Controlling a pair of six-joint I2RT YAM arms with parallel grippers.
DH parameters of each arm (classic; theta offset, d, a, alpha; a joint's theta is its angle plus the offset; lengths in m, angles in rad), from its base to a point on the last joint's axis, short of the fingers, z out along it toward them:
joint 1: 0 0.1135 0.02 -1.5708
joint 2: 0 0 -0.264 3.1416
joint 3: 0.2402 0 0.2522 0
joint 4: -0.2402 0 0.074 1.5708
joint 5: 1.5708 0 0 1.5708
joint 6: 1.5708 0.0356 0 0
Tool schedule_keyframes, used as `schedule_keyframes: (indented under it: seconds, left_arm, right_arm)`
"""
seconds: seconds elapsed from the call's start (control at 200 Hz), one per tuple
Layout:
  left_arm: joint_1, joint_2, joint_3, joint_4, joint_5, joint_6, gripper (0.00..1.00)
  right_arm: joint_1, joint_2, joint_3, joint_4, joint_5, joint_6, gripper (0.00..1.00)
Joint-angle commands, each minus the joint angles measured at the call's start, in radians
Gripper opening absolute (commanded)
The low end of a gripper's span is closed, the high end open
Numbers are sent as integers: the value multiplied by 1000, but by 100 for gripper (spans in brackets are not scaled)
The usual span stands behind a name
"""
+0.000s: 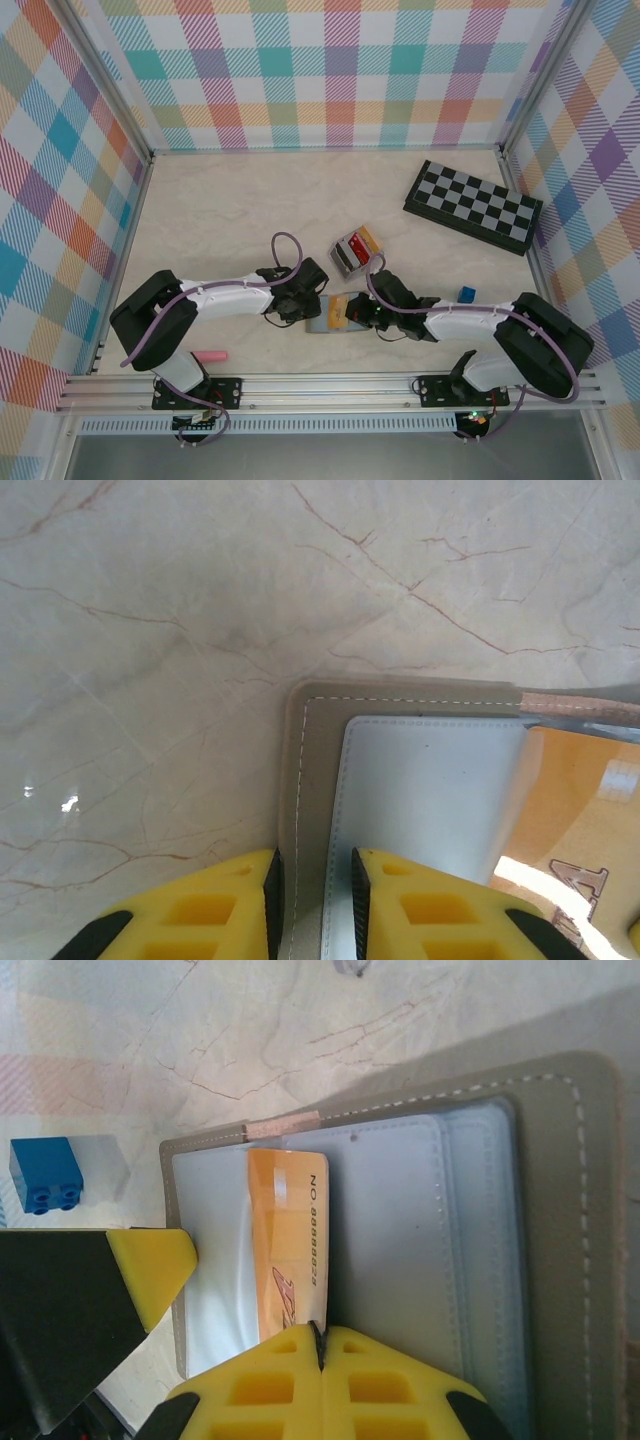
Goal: Put the credit cards into the card holder
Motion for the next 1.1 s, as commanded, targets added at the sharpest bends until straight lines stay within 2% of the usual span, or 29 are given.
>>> schedule_keyframes:
  seconds: [0.0,0.175,0.475,0.695,0.845,1.095]
  left_arm:
    - [3,35,-17,-14,16,3,25]
    - [2,39,-25,-10,19,5,25]
    - [3,49,-18,-7,19,3,25]
    - [2,51,-18,-7,19,3,25]
    - [3,50,-17,-7,20,2,25]
    - [3,43,-17,-12,13,0,25]
  right_arm:
    - [-21,-41,3,-140,45,-77,0]
    - [-37,-100,-20,-158,44,-103,0]
    - [-37,19,-31,35,-57,-61,0]
    - [-37,58,-7,10,-64,-74,0]
    - [-36,102,-9,53,-126,-91,0]
    - [-36,71,-7,4,-145,-116,0]
